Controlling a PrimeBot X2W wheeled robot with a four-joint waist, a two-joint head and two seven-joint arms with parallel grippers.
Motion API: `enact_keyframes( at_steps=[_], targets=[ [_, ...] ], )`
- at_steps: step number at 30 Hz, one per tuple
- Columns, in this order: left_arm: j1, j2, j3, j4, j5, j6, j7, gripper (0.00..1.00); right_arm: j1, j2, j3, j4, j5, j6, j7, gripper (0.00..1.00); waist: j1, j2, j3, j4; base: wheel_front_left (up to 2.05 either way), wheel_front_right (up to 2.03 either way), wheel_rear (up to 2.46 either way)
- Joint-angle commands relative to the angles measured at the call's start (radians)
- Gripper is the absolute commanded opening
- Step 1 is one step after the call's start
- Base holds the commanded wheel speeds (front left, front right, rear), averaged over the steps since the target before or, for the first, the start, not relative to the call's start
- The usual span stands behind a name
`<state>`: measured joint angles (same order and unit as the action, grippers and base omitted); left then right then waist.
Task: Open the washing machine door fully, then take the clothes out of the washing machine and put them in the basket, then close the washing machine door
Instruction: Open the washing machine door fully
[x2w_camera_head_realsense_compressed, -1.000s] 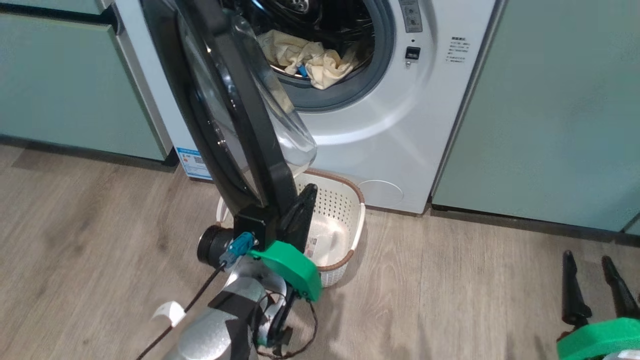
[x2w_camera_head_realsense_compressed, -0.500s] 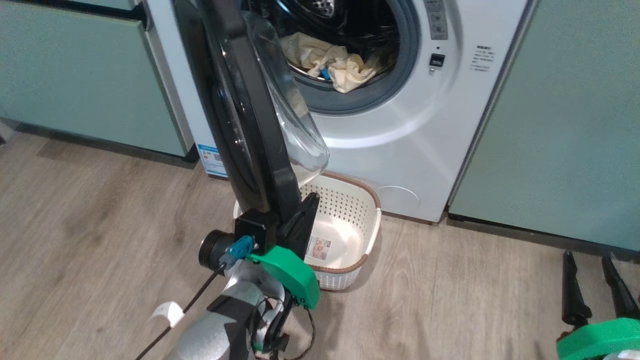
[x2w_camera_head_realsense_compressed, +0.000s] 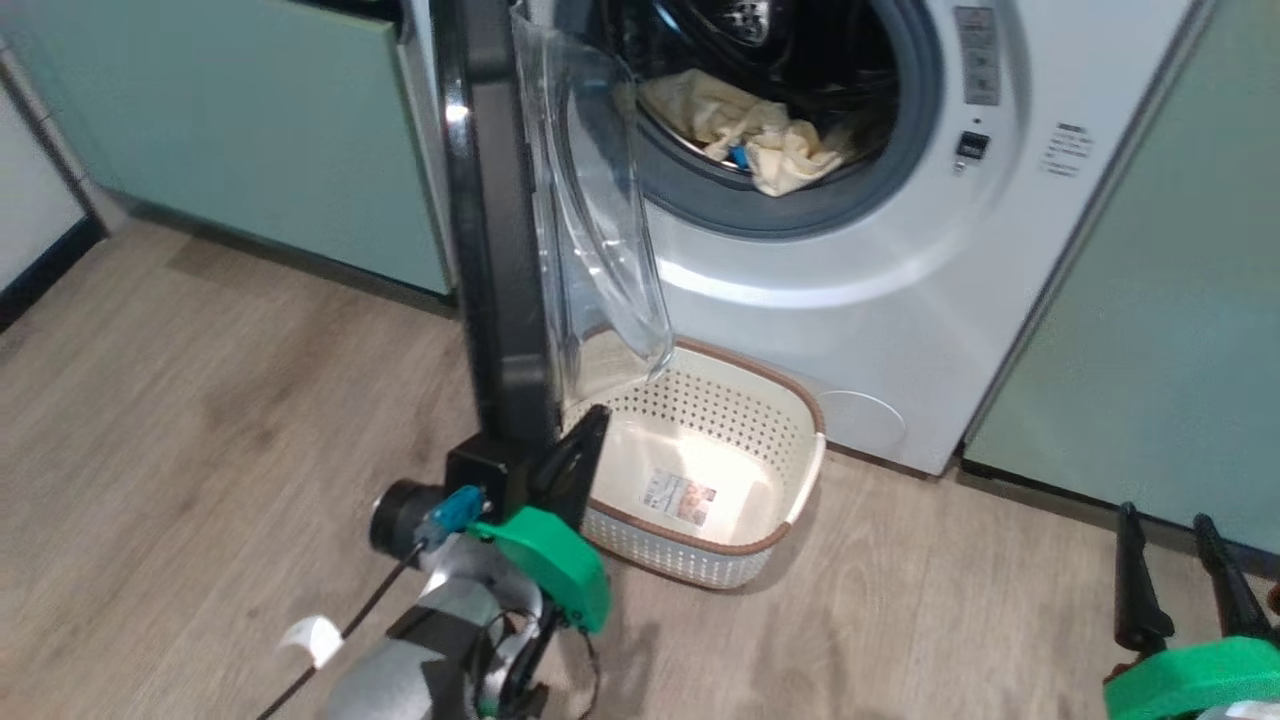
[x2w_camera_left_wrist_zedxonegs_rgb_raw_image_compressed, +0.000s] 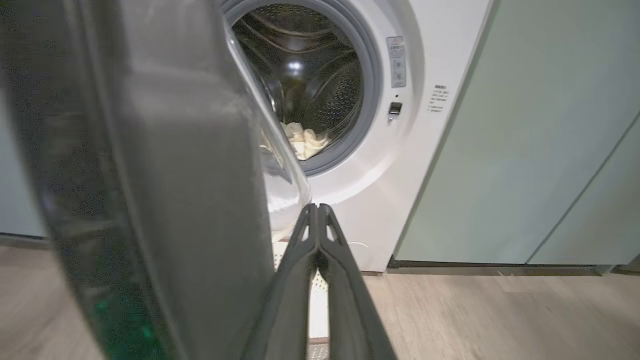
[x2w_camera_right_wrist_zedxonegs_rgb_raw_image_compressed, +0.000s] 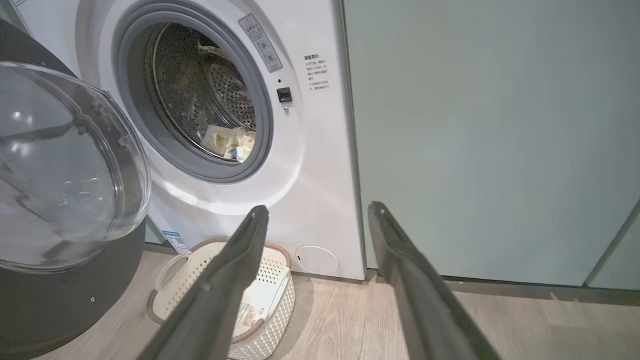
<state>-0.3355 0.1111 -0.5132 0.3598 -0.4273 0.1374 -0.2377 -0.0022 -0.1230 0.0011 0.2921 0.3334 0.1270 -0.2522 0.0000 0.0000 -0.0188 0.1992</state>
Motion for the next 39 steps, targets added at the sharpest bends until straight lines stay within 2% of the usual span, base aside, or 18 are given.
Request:
enact_keyframes(
  at_steps=[1,14,22,33,39],
  targets=[
    [-0.030,0.034,0.057,-0.027,-0.009,0.016,0.001,0.00,-0.015,-0.011,0.017,-0.033,0.002,0.004,-0.010,1.00,0.0000,0.0000,-0.002,0.017,0.00,0.00,0.00],
    [-0.008,0.125,0.162,-0.041,-0.050,0.055,-0.004,0.00,-0.013,-0.012,0.022,-0.036,0.002,0.004,-0.010,1.00,0.0000,0.0000,0.004,0.111,0.00,0.00,0.00],
    [-0.036,0.170,0.252,0.029,-0.087,0.059,-0.016,0.00,-0.024,-0.020,0.029,-0.035,0.004,0.004,-0.010,1.00,0.0000,0.0000,0.017,0.143,0.00,0.00,0.00],
    [-0.120,0.175,0.366,0.122,-0.102,0.041,-0.024,0.00,-0.029,-0.034,0.034,-0.036,0.004,0.004,-0.010,1.00,0.0000,0.0000,0.040,0.157,0.00,0.00,0.00],
    [-0.166,0.150,0.452,0.168,-0.099,0.005,-0.024,0.00,-0.035,-0.042,0.037,-0.036,0.003,0.004,-0.010,1.00,0.0000,0.0000,0.059,0.161,0.00,0.00,0.00]
  ],
)
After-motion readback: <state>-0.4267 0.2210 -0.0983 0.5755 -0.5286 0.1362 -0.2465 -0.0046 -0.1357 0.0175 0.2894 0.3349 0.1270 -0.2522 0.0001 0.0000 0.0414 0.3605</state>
